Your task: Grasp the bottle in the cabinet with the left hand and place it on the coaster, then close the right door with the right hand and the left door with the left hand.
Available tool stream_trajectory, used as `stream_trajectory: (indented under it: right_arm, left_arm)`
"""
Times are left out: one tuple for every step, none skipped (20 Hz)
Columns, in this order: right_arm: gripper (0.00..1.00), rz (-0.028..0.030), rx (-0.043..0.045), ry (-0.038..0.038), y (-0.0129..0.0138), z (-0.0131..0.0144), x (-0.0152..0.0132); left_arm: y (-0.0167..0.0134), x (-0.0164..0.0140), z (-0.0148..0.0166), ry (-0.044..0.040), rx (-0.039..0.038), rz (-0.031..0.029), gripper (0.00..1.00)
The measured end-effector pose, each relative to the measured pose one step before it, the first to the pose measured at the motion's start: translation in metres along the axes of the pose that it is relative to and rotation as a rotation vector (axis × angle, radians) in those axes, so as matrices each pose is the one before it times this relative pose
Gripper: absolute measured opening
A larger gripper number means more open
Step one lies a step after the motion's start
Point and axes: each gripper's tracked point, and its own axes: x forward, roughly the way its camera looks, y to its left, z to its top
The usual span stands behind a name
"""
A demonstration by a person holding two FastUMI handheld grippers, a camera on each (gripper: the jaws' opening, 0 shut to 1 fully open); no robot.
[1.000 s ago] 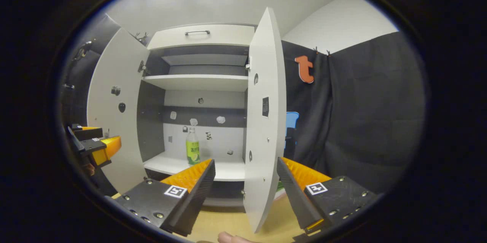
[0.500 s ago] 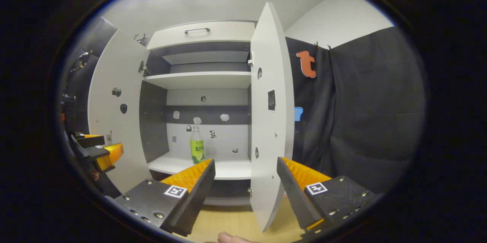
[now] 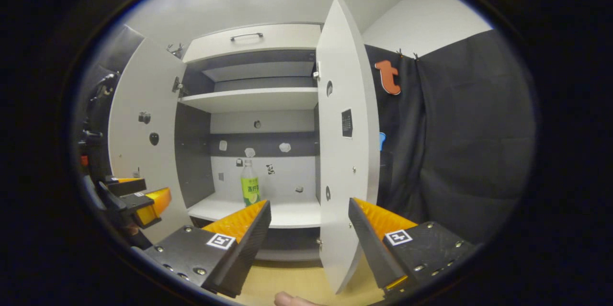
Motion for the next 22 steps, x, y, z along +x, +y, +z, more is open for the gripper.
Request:
stream_trajectory:
  right_arm:
    - [0.98, 0.00044, -0.00978, 0.00013, 0.00102, 0.00013, 0.00141]
    - [0.98, -0.00039, -0.01036, 0.00018, 0.00112, 0.00106, 0.00146]
    - [0.98, -0.00023, -0.00914, -0.00272, 0.00125, 0.00156, 0.00252]
    - [0.98, -0.00245, -0.00889, -0.00296, 0.00070, 0.00179, 0.00156]
    - [0.98, -0.00346, -0.00617, -0.00450, -0.00043, 0.00179, 0.00239]
    - [0.98, -0.00495, -0.00303, -0.00263, -0.00001, 0.00163, 0.00173]
    - [0.98, 0.00001, 0.00531, -0.00090, 0.00078, 0.00177, 0.00149]
    - [0.98, 0.00059, 0.00590, 0.00060, 0.00133, 0.00116, 0.00216]
    - [0.98, -0.00268, -0.00021, -0.00047, -0.00013, -0.00009, 0.00203]
    - [0.93, -0.00649, -0.00869, 0.00004, -0.00134, -0.00031, 0.00263]
    - [0.93, -0.00417, -0.01116, -0.00069, -0.00036, -0.00020, 0.00173]
    - [0.98, -0.00103, -0.00555, -0.00021, 0.00083, 0.00014, 0.00122]
    - [0.98, 0.00309, -0.00261, -0.00018, 0.00151, 0.00019, 0.00138]
    - [0.98, -0.00226, -0.00384, -0.00049, 0.00088, 0.00021, 0.00165]
    - [0.93, -0.00393, -0.00571, -0.00087, -0.00080, -0.00054, 0.00126]
    - [0.93, -0.00378, -0.00693, 0.00251, 0.00031, -0.00078, 0.00150]
    - [0.98, -0.00286, -0.00850, 0.00531, -0.00008, -0.00231, 0.00089]
    - [0.98, -0.00321, -0.01044, 0.00793, 0.00027, -0.00296, 0.00047]
    - [0.98, -0.00499, -0.00939, 0.00824, -0.00133, -0.00276, 0.00216]
    - [0.98, -0.00268, -0.00650, 0.00749, -0.00040, -0.00226, 0.00050]
    - [0.98, -0.00291, -0.00143, 0.00749, -0.00037, -0.00330, 0.00073]
    - [0.98, -0.00195, 0.00034, 0.00668, 0.00017, -0.00170, 0.00109]
  left_arm:
    - [-0.00240, 0.00993, -0.00152, -0.00481, 0.00150, -0.00190, 0.98]
    - [-0.00244, 0.01037, -0.00209, -0.00217, 0.00508, -0.00262, 0.98]
    - [-0.00336, 0.01013, -0.00199, 0.00040, 0.00308, -0.00357, 0.98]
    - [-0.00459, 0.01039, -0.00061, -0.00040, -0.00258, -0.00774, 0.98]
    - [-0.00536, 0.01135, -0.00107, -0.00063, -0.00932, -0.00926, 0.98]
    - [-0.00483, 0.01078, -0.00172, 0.00167, -0.00770, -0.01044, 0.98]
    - [-0.00473, 0.01310, -0.00096, -0.00457, -0.00526, -0.00959, 0.98]
    - [-0.00422, 0.01363, -0.00158, -0.00373, -0.00424, -0.00549, 0.98]
    - [-0.00512, 0.01512, -0.00108, -0.00819, -0.00739, -0.00886, 0.98]
    - [-0.00480, 0.01518, -0.00401, 0.00270, -0.00828, -0.00807, 0.98]
    - [-0.00429, 0.01651, -0.00498, 0.00336, -0.00945, -0.00533, 0.98]
    - [-0.00300, 0.01502, -0.00643, 0.00762, -0.00974, 0.00188, 0.98]
    - [-0.00374, 0.01760, -0.00646, 0.01319, -0.01324, -0.00780, 0.98]
    - [-0.00339, 0.01541, -0.00979, 0.02305, -0.01086, -0.00089, 0.98]
    - [-0.00085, 0.01279, -0.00823, 0.02340, -0.00687, -0.00253, 0.98]
    - [-0.00097, 0.01532, -0.00612, 0.02040, -0.01005, 0.00696, 0.98]
    - [-0.00157, 0.01449, -0.00377, 0.01087, -0.00793, 0.00224, 0.98]
    - [-0.00167, 0.01133, 0.00004, -0.00236, -0.00949, -0.00178, 0.98]
    - [-0.00150, 0.01038, 0.00127, -0.00730, -0.00560, -0.00193, 0.98]
    - [0.00045, 0.00876, 0.00232, -0.01064, -0.00246, 0.00141, 0.98]
    - [-0.00036, 0.00873, 0.00010, -0.00073, -0.00253, 0.00553, 0.98]
    - [-0.00345, 0.00728, -0.00286, 0.00438, -0.00090, -0.00674, 0.98]
